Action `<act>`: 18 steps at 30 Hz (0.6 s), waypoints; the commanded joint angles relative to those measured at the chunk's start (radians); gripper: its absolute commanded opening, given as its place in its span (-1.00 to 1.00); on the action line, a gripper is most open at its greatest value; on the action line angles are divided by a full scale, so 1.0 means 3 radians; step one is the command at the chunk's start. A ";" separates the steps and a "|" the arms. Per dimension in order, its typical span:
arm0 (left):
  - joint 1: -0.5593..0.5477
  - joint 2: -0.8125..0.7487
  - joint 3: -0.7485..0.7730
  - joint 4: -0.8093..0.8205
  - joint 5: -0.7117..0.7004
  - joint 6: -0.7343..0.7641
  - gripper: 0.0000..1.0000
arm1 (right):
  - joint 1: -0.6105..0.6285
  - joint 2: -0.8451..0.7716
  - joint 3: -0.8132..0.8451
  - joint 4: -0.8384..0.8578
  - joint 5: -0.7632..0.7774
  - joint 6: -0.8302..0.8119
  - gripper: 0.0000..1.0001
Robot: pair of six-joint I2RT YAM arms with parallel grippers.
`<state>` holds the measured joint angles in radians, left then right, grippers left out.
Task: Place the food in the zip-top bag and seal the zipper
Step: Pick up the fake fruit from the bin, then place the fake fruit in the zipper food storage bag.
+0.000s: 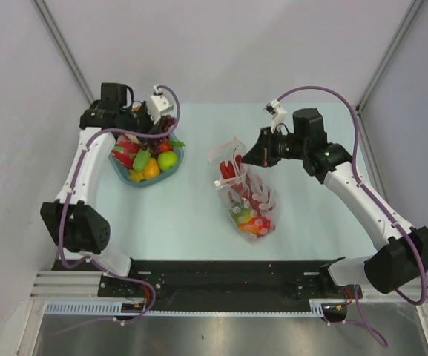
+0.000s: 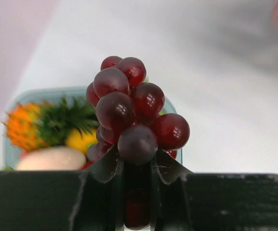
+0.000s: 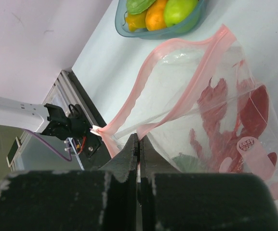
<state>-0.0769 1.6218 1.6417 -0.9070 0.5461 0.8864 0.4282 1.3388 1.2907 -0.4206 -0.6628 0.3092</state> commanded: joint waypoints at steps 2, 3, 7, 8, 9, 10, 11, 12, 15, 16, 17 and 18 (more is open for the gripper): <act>-0.0218 -0.0313 0.0581 0.0368 0.0817 -0.1091 -1.00 | -0.0006 0.0042 0.0131 0.0098 -0.0071 -0.0023 -1.00; -0.0260 -0.0379 0.0562 0.0506 0.0899 -0.1574 -1.00 | -0.0006 0.0037 0.0136 0.0108 -0.0071 -0.0023 -1.00; -0.0530 -0.0645 0.0123 0.1796 0.1191 -0.2901 -1.00 | -0.0016 0.0017 0.0105 0.0129 -0.0081 0.0023 -1.00; -0.0693 -0.0696 -0.0121 0.2024 0.1191 -0.3298 -1.00 | -0.0026 0.0012 0.0095 0.0164 -0.0081 0.0053 -1.00; -0.0791 -0.0788 -0.0240 0.2229 0.1131 -0.3429 -1.00 | -0.0026 0.0006 0.0085 0.0180 -0.0086 0.0069 -1.00; -0.0883 -0.0824 -0.0368 0.2560 0.1090 -0.3541 -1.00 | -0.0036 -0.0009 0.0080 0.0195 -0.0092 0.0074 -1.00; -0.1071 -0.0860 -0.0622 0.2705 0.1064 -0.3699 -1.00 | -0.0031 -0.0024 0.0080 0.0210 -0.0097 0.0079 -1.00; -0.1159 -0.0891 -0.0736 0.2899 0.1013 -0.3747 -1.00 | -0.0036 -0.0039 0.0080 0.0226 -0.0097 0.0089 -1.00; -0.1436 -0.0851 -0.1110 0.3190 0.0834 -0.3986 -1.00 | -0.0042 -0.0096 0.0059 0.0236 -0.0112 0.0115 -1.00; -0.1477 -0.0835 -0.1202 0.3298 0.0849 -0.4094 -0.99 | -0.0052 -0.0101 0.0049 0.0236 -0.0117 0.0115 -1.00; -0.1558 -0.0810 -0.1365 0.3390 0.0844 -0.4206 -0.97 | -0.0057 -0.0116 0.0044 0.0241 -0.0117 0.0120 -1.00; -0.1599 -0.0754 -0.1397 0.3315 0.0818 -0.4167 -0.93 | -0.0067 -0.0152 0.0024 0.0231 -0.0112 0.0120 -1.00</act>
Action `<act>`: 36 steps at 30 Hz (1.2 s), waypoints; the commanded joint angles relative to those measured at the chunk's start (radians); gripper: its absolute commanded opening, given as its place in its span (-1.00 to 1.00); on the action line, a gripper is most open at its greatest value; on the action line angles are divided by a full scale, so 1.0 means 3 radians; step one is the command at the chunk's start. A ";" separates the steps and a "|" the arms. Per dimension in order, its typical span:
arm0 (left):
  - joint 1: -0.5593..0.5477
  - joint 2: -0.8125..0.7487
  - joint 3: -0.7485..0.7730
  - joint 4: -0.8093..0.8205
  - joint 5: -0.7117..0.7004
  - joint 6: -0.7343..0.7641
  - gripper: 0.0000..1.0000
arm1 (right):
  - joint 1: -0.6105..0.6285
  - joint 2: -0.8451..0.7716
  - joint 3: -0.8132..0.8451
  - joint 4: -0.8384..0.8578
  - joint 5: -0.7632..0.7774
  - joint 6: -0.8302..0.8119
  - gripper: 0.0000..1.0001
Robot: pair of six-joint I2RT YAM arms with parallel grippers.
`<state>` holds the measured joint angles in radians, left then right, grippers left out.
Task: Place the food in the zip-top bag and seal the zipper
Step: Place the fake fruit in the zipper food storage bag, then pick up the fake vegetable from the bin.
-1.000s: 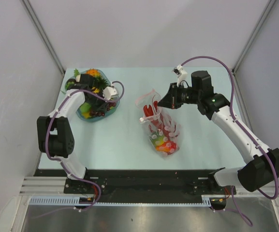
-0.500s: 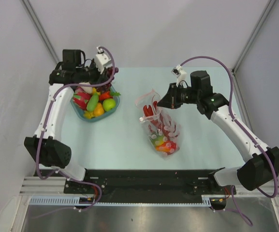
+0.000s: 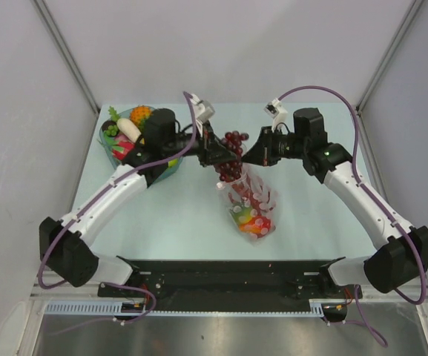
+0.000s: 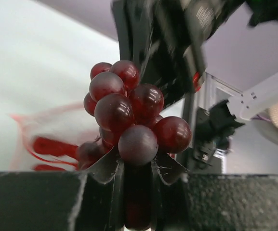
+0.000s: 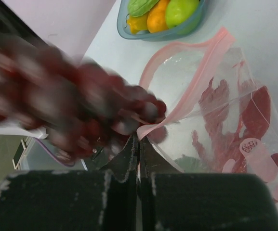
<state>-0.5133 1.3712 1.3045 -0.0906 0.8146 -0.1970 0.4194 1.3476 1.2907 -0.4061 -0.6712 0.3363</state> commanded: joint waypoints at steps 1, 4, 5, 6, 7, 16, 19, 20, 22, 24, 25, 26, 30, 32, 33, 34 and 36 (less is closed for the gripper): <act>-0.0186 0.0108 -0.0283 0.0482 -0.0143 -0.0479 -0.83 | -0.0063 -0.0197 0.0018 0.0183 -0.0094 0.0045 -1.00; -0.0217 0.0154 -0.0339 0.0165 -0.0317 -0.0254 0.06 | -0.0104 -0.0248 0.0003 0.0178 -0.0125 0.0050 -1.00; -0.0217 0.0144 -0.0324 0.0098 -0.0348 -0.0091 0.44 | -0.0104 -0.0258 -0.0002 0.0172 -0.0135 0.0040 -1.00; -0.0212 0.0113 -0.0289 -0.0090 -0.0353 -0.0004 0.62 | -0.0110 -0.0268 -0.0012 0.0177 -0.0140 0.0025 -1.00; -0.0212 0.0088 -0.0253 -0.0168 -0.0368 0.0078 0.72 | -0.0115 -0.0289 -0.0017 0.0172 -0.0140 0.0014 -1.00; 0.0574 -0.0163 0.0049 -0.0909 -0.0363 0.0339 0.92 | -0.0130 -0.0365 -0.0074 0.0198 -0.0191 -0.0052 -1.00; 0.0983 -0.0239 0.0003 -0.1206 -0.0516 0.0783 0.82 | -0.0135 -0.0396 -0.0084 0.0183 -0.0181 -0.0057 -1.00; 0.1076 -0.0235 -0.0012 -0.1267 -0.0572 0.1023 0.78 | -0.0140 -0.0406 -0.0089 0.0183 -0.0181 -0.0057 -1.00; 0.1300 -0.0174 0.0023 -0.1528 -0.0877 0.1431 0.67 | -0.0135 -0.0411 -0.0089 0.0172 -0.0186 -0.0073 -1.00; 0.1424 0.0015 0.0151 -0.1727 -0.1114 0.1648 0.58 | -0.0135 -0.0411 -0.0089 0.0157 -0.0186 -0.0088 -1.00; 0.1526 0.0087 0.0177 -0.1743 -0.1353 0.1735 0.53 | -0.0135 -0.0401 -0.0089 0.0142 -0.0181 -0.0083 -1.00; 0.1567 0.0199 0.0223 -0.1743 -0.1487 0.1857 0.50 | -0.0135 -0.0401 -0.0084 0.0142 -0.0181 -0.0078 -1.00; 0.1690 0.0573 0.0351 -0.1738 -0.2045 0.2007 0.44 | -0.0130 -0.0391 -0.0074 0.0131 -0.0171 -0.0083 -1.00; 0.1701 0.0721 0.0438 -0.1764 -0.2229 0.2007 0.44 | -0.0125 -0.0386 -0.0064 0.0126 -0.0171 -0.0088 -1.00; 0.1701 0.0843 0.0463 -0.1764 -0.2285 0.1991 0.43 | -0.0130 -0.0376 -0.0043 0.0111 -0.0171 -0.0088 -1.00; 0.1701 0.0910 0.0499 -0.1764 -0.2372 0.1971 0.43 | -0.0120 -0.0366 -0.0038 0.0101 -0.0171 -0.0093 -1.00; 0.1701 0.1083 0.0519 -0.1738 -0.2454 0.1956 0.43 | -0.0125 -0.0350 -0.0013 0.0086 -0.0171 -0.0103 -1.00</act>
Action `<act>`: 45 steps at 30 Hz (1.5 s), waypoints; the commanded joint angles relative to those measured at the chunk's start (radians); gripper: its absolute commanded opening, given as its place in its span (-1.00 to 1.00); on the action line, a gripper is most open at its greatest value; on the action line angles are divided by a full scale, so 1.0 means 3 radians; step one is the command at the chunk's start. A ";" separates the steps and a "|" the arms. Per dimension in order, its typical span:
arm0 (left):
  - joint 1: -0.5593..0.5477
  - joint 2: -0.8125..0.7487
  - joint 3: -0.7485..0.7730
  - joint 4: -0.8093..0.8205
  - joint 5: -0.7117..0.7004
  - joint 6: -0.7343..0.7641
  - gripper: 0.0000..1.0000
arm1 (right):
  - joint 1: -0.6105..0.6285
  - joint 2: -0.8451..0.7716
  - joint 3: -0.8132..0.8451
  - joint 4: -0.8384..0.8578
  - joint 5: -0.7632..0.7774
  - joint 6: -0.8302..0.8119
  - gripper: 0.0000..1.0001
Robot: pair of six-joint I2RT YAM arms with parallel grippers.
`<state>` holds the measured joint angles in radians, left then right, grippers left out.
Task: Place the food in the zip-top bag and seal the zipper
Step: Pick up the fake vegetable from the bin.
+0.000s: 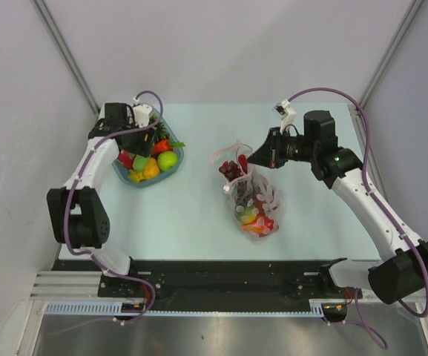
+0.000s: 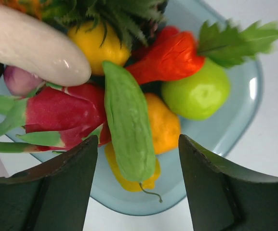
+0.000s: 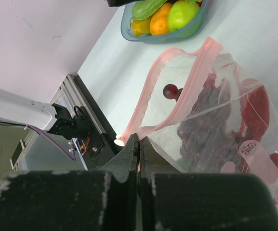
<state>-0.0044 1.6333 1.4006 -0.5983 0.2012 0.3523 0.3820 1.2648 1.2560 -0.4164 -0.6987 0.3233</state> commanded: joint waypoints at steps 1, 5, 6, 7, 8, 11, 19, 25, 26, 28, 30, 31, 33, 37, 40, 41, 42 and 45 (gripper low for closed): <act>0.0004 0.0262 0.0240 -0.0051 -0.0440 0.0114 0.43 | -0.0005 -0.0069 0.0108 0.0110 -0.0074 -0.0065 -1.00; 0.0004 0.0533 0.0322 -0.0102 -0.0563 0.0135 0.42 | 0.0005 -0.0044 0.0154 0.0089 -0.0059 -0.0086 -1.00; 0.0004 0.0569 0.0327 -0.0102 -0.0579 0.0155 0.40 | 0.0005 -0.0038 0.0154 0.0079 -0.0059 -0.0091 -1.00; 0.0004 0.0635 0.0322 -0.0112 -0.0579 0.0155 0.40 | -0.0005 -0.0028 0.0165 0.0074 -0.0054 -0.0091 -1.00; 0.0004 0.0656 0.0312 -0.0112 -0.0579 0.0150 0.40 | -0.0010 -0.0028 0.0165 0.0079 -0.0049 -0.0091 -1.00; 0.0004 0.0722 0.0301 -0.0127 -0.0574 0.0165 0.39 | 0.0000 -0.0013 0.0175 0.0079 -0.0049 -0.0086 -1.00; 0.0004 0.0416 0.0506 -0.0424 -0.0374 0.0099 -0.21 | 0.0000 0.0028 0.0185 0.0079 -0.0044 -0.0091 -1.00; -0.0001 -0.0049 0.0751 -0.0516 0.0028 -0.0126 -0.45 | 0.0010 0.0069 0.0190 0.0120 -0.0090 -0.0070 -1.00; -0.0006 -0.0136 0.0772 -0.0471 0.0354 -0.0202 -0.46 | 0.0010 0.0079 0.0195 0.0140 -0.0100 -0.0070 -1.00; -0.0082 -0.0386 0.0747 -0.0227 0.0810 -0.0514 -0.48 | 0.0015 0.0105 0.0216 0.0140 -0.0120 -0.0055 -1.00; -0.0220 -0.0581 0.0579 0.0187 0.1297 -0.1129 -0.45 | 0.0020 0.0115 0.0221 0.0150 -0.0125 -0.0045 -1.00; -0.0286 -0.0825 0.0264 0.0827 0.1384 -0.1407 -0.45 | 0.0020 0.0120 0.0221 0.0161 -0.0131 -0.0035 -1.00; -0.0567 -0.1030 -0.0222 0.1774 0.1401 -0.2060 -0.44 | 0.0015 0.0135 0.0231 0.0202 -0.0141 0.0016 -1.00; -0.1267 -0.1241 -0.0654 0.2633 0.0798 -0.2524 -0.38 | 0.0005 0.0151 0.0221 0.0309 -0.0176 0.0159 -1.00; -0.1774 -0.1175 -0.0752 0.2843 0.0139 -0.2642 -0.35 | -0.0051 0.0166 0.0221 0.0421 -0.0217 0.0348 -1.00; -0.1967 -0.1154 -0.0797 0.2914 -0.0030 -0.2687 -0.32 | -0.0062 0.0181 0.0216 0.0497 -0.0238 0.0415 -1.00; -0.2055 -0.1139 -0.0924 0.3077 -0.0335 -0.2708 -0.31 | -0.0092 0.0181 0.0226 0.0544 -0.0263 0.0517 -1.00; -0.2301 -0.1118 -0.1180 0.3394 -0.0598 -0.2759 -0.28 | -0.0148 0.0207 0.0241 0.0682 -0.0314 0.0645 -1.00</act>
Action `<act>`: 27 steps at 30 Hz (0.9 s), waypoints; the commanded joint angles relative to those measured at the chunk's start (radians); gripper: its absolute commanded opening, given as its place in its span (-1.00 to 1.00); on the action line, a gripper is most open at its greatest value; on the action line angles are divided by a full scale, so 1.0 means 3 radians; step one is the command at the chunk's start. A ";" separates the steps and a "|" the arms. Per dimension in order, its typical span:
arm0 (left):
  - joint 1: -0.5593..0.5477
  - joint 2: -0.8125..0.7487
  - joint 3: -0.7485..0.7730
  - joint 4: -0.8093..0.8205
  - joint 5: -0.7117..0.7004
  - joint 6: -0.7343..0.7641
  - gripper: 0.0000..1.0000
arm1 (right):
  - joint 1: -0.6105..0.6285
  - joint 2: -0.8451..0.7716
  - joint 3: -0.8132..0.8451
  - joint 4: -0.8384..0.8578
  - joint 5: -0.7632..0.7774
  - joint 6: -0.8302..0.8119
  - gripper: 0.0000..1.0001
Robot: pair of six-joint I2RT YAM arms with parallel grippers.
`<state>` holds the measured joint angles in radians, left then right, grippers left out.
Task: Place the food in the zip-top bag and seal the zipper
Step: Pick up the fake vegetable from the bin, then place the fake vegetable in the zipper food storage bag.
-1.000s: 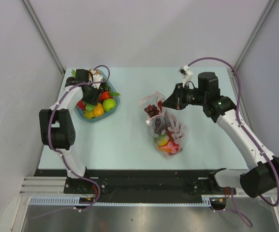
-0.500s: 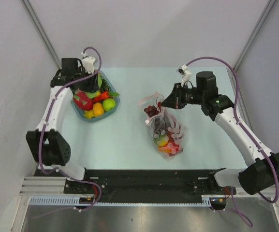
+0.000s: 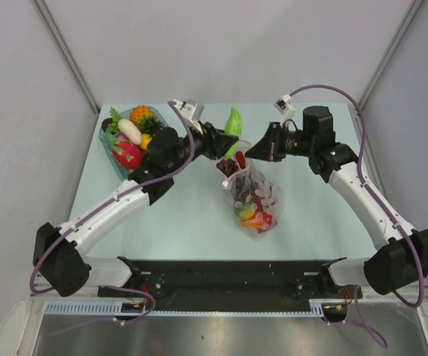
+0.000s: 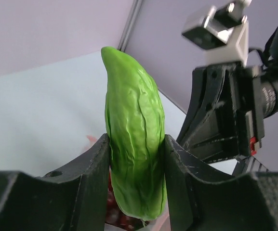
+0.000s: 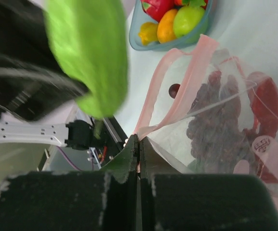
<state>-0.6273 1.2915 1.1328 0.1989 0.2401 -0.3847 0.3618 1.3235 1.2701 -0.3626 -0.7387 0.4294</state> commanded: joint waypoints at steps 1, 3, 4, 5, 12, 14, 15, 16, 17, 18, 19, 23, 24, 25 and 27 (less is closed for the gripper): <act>-0.0281 0.0016 -0.0355 0.0834 -0.0947 -0.0303 -0.30 | -0.0091 0.0016 0.0194 0.0569 -0.0191 0.0398 -1.00; -0.0429 0.0046 -0.0533 0.1140 -0.1025 -0.0298 -0.30 | -0.0112 0.0042 0.0179 0.0636 -0.0257 0.0466 -1.00; -0.0480 0.0062 -0.0585 0.1248 -0.1091 -0.0282 -0.31 | -0.0112 0.0042 0.0169 0.0702 -0.0278 0.0511 -1.00; -0.0582 0.0077 -0.0626 0.1335 -0.1107 -0.0227 -0.31 | -0.0112 0.0047 0.0159 0.0723 -0.0293 0.0532 -1.00; -0.0675 0.0154 -0.0805 0.1148 -0.1072 -0.0221 -0.24 | -0.0153 0.0006 0.0097 0.0851 -0.0355 0.0629 -1.00; -0.0660 0.0164 -0.0820 0.0974 -0.1071 -0.0312 -0.24 | -0.0163 -0.0004 0.0082 0.0897 -0.0386 0.0630 -1.00; -0.0645 0.0174 -0.0856 0.0983 -0.0990 -0.0374 -0.24 | -0.0158 -0.0004 0.0072 0.0917 -0.0436 0.0624 -1.00; -0.0594 0.0205 -0.0871 0.1009 -0.0873 -0.0445 -0.27 | -0.0163 -0.0019 0.0056 0.0953 -0.0462 0.0614 -1.00; -0.0588 0.0210 -0.0877 0.0994 -0.0786 -0.0532 -0.26 | -0.0163 -0.0025 0.0041 0.0958 -0.0483 0.0609 -1.00; -0.0588 0.0215 -0.0872 0.0978 -0.0795 -0.0553 -0.27 | -0.0163 -0.0030 0.0031 0.0968 -0.0533 0.0599 -1.00; -0.0558 0.0220 -0.0887 0.1014 -0.0755 -0.0548 -0.34 | -0.0163 -0.0045 0.0021 0.0994 -0.0554 0.0584 -1.00; -0.0389 0.0256 -0.0837 0.1173 -0.0184 -0.0349 -0.61 | -0.0148 -0.0091 -0.0015 0.0958 -0.0621 0.0517 -1.00; -0.0358 0.0271 -0.0745 0.1041 0.0178 -0.0303 -0.66 | -0.0148 -0.0096 -0.0030 0.0973 -0.0641 0.0492 -1.00; -0.0353 0.0297 -0.0638 0.0847 0.0232 -0.0227 -0.70 | -0.0132 -0.0101 -0.0041 0.0984 -0.0662 0.0476 -1.00; -0.0348 0.0373 -0.0412 0.0453 0.0481 -0.0165 -0.68 | -0.0107 -0.0122 -0.0066 0.0984 -0.0723 0.0395 -1.00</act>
<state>-0.7406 1.3724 0.8875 0.4683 0.1452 -0.4881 0.3149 1.3445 1.2449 -0.1783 -0.8780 0.5854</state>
